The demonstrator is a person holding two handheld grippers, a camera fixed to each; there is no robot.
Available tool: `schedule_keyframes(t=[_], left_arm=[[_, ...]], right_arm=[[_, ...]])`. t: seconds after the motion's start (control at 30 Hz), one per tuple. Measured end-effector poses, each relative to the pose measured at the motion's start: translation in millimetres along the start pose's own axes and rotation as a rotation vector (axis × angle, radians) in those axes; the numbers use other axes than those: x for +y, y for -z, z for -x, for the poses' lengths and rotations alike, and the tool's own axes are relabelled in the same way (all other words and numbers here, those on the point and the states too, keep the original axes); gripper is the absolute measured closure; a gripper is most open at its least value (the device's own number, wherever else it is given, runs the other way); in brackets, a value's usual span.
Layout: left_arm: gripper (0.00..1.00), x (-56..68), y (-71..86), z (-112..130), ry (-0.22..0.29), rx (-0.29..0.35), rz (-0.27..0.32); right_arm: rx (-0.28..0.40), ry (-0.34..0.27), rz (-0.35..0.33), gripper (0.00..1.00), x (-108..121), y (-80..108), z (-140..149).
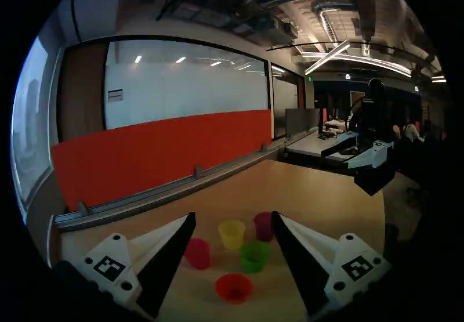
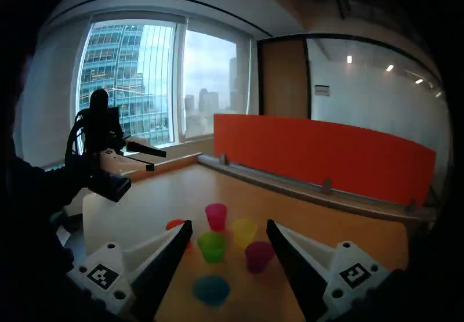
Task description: Pour water
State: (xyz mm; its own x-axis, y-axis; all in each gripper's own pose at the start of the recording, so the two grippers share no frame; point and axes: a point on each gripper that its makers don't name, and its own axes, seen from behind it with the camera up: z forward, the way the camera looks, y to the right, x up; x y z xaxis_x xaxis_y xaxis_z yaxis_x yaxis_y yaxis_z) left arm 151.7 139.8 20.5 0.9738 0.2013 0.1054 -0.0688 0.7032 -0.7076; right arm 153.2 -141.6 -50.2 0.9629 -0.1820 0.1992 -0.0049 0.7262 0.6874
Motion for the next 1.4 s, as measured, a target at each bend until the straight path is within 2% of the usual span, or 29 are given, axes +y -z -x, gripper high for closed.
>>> schedule_keyframes(t=[0.27,0.57,1.0,1.17,1.4], left_arm=[[0.04,11.8,-14.7,24.3,-0.006,-0.055,0.044],[0.04,20.0,-36.1,55.7,-0.019,-0.111,0.072],[0.04,17.7,-62.6,89.0,-0.022,-0.185,0.083],[0.04,23.9,-67.9,99.9,-0.026,-0.221,0.109],[0.04,35.0,-75.1,120.1,-0.058,-0.289,0.149]], right_arm=[[-0.058,0.041,-0.033,0.0,-8.9,1.5,26.8],[-0.127,0.066,-0.056,0.01,-10.2,-6.7,61.9],[-0.217,0.061,-0.093,0.0,-11.9,-22.9,111.2],[-0.245,0.063,-0.096,0.0,-10.6,-26.3,128.0],[-0.274,0.062,-0.104,0.0,-11.4,-28.3,148.0]])
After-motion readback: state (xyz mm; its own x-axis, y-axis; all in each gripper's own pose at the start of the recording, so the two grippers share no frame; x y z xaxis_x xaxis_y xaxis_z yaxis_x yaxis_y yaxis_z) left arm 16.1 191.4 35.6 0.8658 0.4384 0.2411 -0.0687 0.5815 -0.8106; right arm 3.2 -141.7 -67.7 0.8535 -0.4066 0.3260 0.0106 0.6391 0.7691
